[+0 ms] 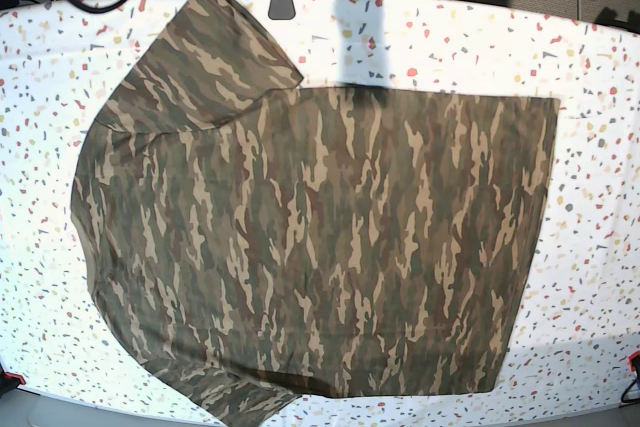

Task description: Fold the T-shirt properly

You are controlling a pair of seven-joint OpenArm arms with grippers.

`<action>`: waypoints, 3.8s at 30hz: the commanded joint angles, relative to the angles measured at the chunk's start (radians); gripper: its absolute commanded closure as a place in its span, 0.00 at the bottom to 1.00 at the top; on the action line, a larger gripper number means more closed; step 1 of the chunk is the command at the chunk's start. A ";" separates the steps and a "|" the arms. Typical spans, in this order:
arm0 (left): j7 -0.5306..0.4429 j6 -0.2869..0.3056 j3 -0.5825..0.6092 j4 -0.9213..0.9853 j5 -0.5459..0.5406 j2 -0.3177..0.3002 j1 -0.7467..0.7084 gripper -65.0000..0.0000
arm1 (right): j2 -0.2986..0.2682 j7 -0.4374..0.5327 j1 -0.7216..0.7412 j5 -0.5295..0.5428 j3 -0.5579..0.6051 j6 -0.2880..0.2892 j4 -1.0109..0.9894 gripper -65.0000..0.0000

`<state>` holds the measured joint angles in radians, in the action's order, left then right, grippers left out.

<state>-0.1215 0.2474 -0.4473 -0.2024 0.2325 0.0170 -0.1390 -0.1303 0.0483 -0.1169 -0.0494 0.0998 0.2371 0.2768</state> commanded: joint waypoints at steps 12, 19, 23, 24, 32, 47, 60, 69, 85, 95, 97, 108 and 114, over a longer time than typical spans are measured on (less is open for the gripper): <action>-0.011 0.010 -0.002 -0.002 0.003 0.002 -0.010 0.88 | -0.019 0.011 -0.003 -0.002 -0.001 0.006 0.006 0.83; -0.015 0.010 -0.002 -0.002 0.003 0.002 -0.013 0.88 | -0.019 0.013 -0.003 -0.002 -0.001 0.006 0.006 0.83; -0.015 0.010 -0.002 -0.002 0.003 0.002 -0.013 0.88 | -0.019 0.011 -0.003 -0.002 -0.001 0.006 0.006 0.83; -0.015 0.010 -0.002 -0.002 0.003 0.002 -0.014 0.88 | -0.020 0.011 -0.003 -0.002 -0.001 0.006 0.006 0.83; -0.030 0.010 -0.002 -0.051 0.003 0.002 -0.057 0.88 | -0.038 0.026 -0.033 -0.009 -0.001 0.006 0.016 0.83; 0.074 0.206 -0.002 -0.492 -0.004 0.003 -0.351 0.88 | -0.163 0.053 -0.435 -0.011 -0.001 0.048 0.553 0.83; 0.099 0.322 -0.002 -1.205 -0.163 0.034 -0.764 0.88 | -0.349 -0.063 -0.868 0.132 -0.025 0.047 1.222 0.83; 0.117 0.323 0.091 -1.686 -0.156 0.082 -0.911 0.88 | -0.351 -0.109 -1.067 0.140 -0.211 0.047 1.540 0.83; 0.208 0.322 0.309 -1.854 0.293 0.016 -0.663 0.69 | -0.387 -0.289 -1.083 0.134 -0.453 0.108 1.866 0.83; 0.389 0.319 0.399 -1.852 0.486 -0.238 -0.440 0.61 | -0.404 -0.370 -1.044 0.139 -0.453 0.126 1.866 0.83; 0.394 0.319 0.399 -1.844 0.487 -0.280 -0.420 0.61 | -0.404 -0.370 -1.044 0.140 -0.453 0.126 1.866 0.83; 0.379 0.298 0.399 -1.555 0.553 -0.430 -0.290 0.61 | -0.393 -0.370 -1.044 0.141 -0.453 0.124 1.866 0.83; 0.331 0.299 0.399 -1.437 0.553 -0.500 -0.252 0.61 | -0.393 -0.370 -1.044 0.220 -0.453 0.122 1.866 0.83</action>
<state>0.1856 0.5381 -0.0441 -1.6371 0.7734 -0.4732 -0.3878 -0.5152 -0.3347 -1.1473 0.1642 -0.3462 0.3645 2.1273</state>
